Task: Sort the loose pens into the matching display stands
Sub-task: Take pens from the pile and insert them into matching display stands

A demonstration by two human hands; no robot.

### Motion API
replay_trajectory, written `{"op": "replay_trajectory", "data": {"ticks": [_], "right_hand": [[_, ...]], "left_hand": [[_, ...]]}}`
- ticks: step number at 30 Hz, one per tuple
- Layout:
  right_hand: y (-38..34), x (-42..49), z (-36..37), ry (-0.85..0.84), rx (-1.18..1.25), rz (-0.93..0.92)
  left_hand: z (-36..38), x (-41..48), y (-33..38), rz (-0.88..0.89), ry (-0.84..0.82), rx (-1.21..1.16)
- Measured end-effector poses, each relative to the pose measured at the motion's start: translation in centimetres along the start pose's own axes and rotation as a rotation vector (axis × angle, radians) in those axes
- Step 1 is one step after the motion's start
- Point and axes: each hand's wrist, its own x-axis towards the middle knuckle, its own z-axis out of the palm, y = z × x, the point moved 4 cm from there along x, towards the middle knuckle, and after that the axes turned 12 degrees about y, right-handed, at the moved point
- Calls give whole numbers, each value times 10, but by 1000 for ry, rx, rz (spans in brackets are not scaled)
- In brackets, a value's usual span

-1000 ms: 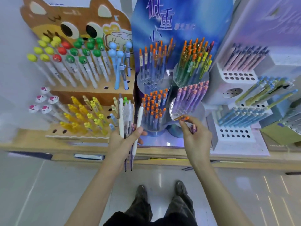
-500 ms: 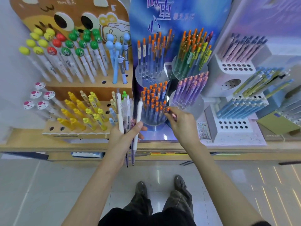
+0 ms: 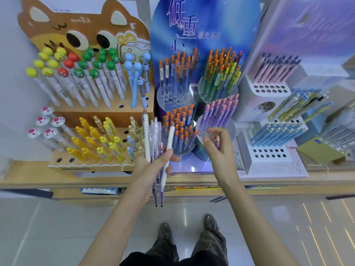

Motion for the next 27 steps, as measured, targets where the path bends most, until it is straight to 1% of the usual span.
{"op": "replay_trajectory", "data": {"ticks": [2, 3, 4, 6, 8, 10, 12, 17, 19, 22, 27], "right_hand": [[-4, -1, 2, -27, 183, 117], [-5, 0, 2, -15, 232, 179], [-5, 1, 1, 10, 241, 229], [-5, 6, -5, 64, 184, 272], [-5, 11, -14, 101, 126, 225], [-8, 18, -24, 138, 98, 127], [-15, 26, -36, 197, 111, 57], [-31, 50, -55, 343, 184, -28], [-37, 57, -54, 361, 160, -85], [-41, 63, -45, 356, 57, -166], [-32, 67, -36, 388, 2, -176]], "left_hand": [[6, -1, 2, 1, -25, -3], [9, -1, 2, 7, -34, -2], [12, -1, 3, 12, -40, -2], [17, -2, 3, 14, -49, -12], [23, -3, 3, 19, -63, -21], [28, -3, 3, 18, -69, -23], [32, -3, 3, 6, -71, -30], [40, -3, 6, -2, -71, -39], [41, -2, 8, 3, -61, -38], [42, 0, 10, 18, -43, -41], [41, 4, 10, 27, -13, -37]]}}
